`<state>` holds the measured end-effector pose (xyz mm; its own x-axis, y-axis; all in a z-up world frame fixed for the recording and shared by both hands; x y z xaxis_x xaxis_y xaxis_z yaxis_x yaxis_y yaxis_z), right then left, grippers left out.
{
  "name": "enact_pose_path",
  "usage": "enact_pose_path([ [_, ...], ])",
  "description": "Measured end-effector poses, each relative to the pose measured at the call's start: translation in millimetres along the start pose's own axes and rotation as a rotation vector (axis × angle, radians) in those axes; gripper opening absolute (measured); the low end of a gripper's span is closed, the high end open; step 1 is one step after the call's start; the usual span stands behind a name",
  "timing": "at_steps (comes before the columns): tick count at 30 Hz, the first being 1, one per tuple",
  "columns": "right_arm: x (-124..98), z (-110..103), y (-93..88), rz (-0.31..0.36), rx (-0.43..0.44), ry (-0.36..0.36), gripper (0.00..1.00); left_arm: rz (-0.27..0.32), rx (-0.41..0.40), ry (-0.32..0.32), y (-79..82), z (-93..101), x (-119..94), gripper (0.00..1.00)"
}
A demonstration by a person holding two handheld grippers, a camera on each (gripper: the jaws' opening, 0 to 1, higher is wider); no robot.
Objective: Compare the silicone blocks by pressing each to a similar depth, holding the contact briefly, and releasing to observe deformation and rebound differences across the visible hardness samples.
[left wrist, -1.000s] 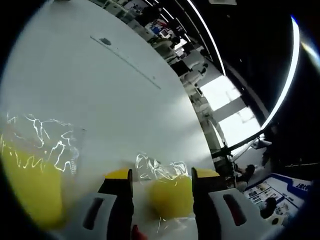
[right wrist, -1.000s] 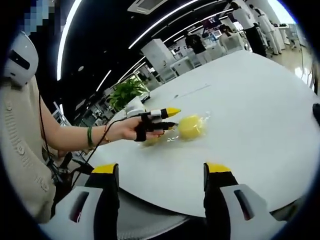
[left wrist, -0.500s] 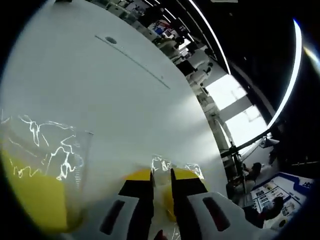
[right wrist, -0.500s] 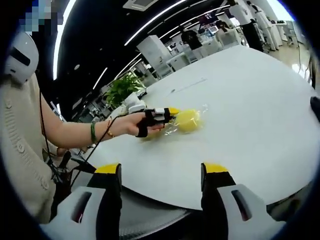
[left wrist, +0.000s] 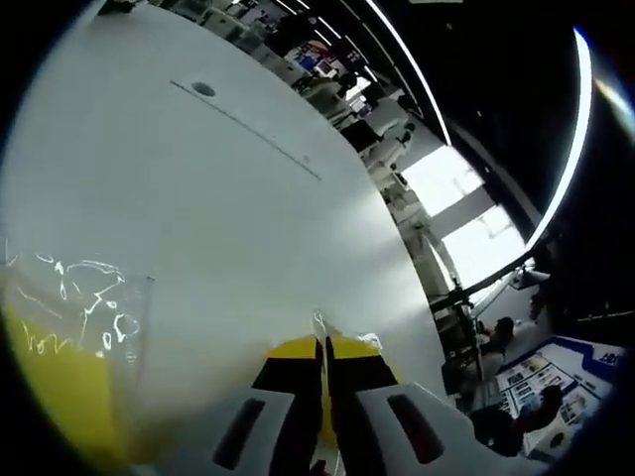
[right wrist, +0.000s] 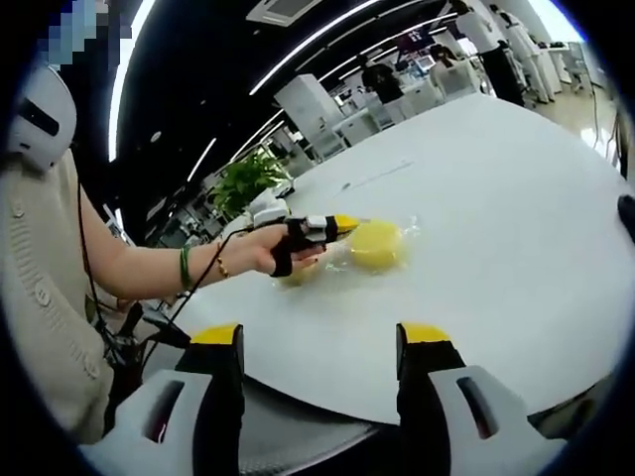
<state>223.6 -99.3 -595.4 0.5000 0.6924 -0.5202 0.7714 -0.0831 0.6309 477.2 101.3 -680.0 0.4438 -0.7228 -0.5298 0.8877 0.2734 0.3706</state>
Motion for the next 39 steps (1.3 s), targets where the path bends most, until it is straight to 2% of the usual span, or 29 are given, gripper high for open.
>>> enact_pose_path([
  [3, 0, 0, 2.9, 0.008, -0.008, 0.003, 0.57, 0.006, 0.03, -0.034, 2.2, 12.4, -2, 0.0],
  [5, -1, 0, 5.4, 0.017, -0.014, 0.006, 0.57, 0.011, 0.078, -0.057, 3.3, 22.7, -3, 0.0],
  [10, -5, -3, 9.9, 0.038, -0.028, 0.012, 0.57, -0.001, 0.207, -0.03, 2.1, 42.4, -5, 0.0],
  [12, -7, -4, 10.3, 0.042, -0.032, 0.014, 0.57, -0.005, 0.236, -0.03, 1.6, 48.8, -6, 0.0],
  [13, -8, -4, 10.3, 0.044, -0.034, 0.013, 0.57, -0.011, 0.278, -0.043, 0.4, 56.7, -8, 0.0],
  [15, -11, -5, 10.4, 0.05, -0.039, 0.015, 0.57, -0.014, 0.383, -0.024, -1.4, 68.8, -11, 0.0],
  [18, -14, -6, 10.7, 0.061, -0.045, 0.016, 0.56, -0.039, 0.468, -0.042, -6.6, 87.3, -15, 0.0],
  [21, -17, -8, 11.1, 0.07, -0.053, 0.02, 0.56, -0.047, 0.496, -0.059, -13.6, 104.0, -20, 0.0],
  [23, -20, -10, 12.9, 0.077, -0.061, 0.023, 0.56, -0.051, 0.477, -0.099, -18.5, 112.6, -24, 0.0],
  [24, -21, -11, 13.7, 0.081, -0.065, 0.024, 0.56, -0.064, 0.394, -0.154, -23.2, 118.4, -27, 0.0],
  [26, -23, -13, 15.5, 0.089, -0.074, 0.027, 0.56, -0.048, 0.362, -0.172, -24.5, 120.0, -31, 0.0],
  [33, -29, -21, 20.7, 0.107, -0.109, 0.039, 0.56, -0.037, 0.383, -0.176, -32.6, 127.5, -54, 0.0],
  [34, -29, -22, 21.4, 0.108, -0.115, 0.041, 0.56, -0.017, 0.42, -0.157, -32.0, 128.3, -60, 0.0],
  [35, -30, -23, 22.7, 0.11, -0.123, 0.042, 0.56, -0.03, 0.417, -0.168, -33.2, 129.7, -63, 0.0],
  [39, -32, -29, 29.0, 0.111, -0.159, 0.047, 0.57, 0.005, 0.417, -0.163, -28.9, 130.6, -88, 0.0],
])
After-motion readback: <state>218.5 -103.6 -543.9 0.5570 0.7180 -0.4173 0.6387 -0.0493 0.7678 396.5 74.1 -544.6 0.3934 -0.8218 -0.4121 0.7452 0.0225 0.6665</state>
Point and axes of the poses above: the point that each gripper's makers call its tool centre point, and the gripper's own axes: x roughly forward along the fingers, z roughly to its right, y roughly out of its top, the point moved 7 cm from there along -x, roughly backward along the fingers, and after that the axes turned 12 degrees about -z, right-handed, at the moved point
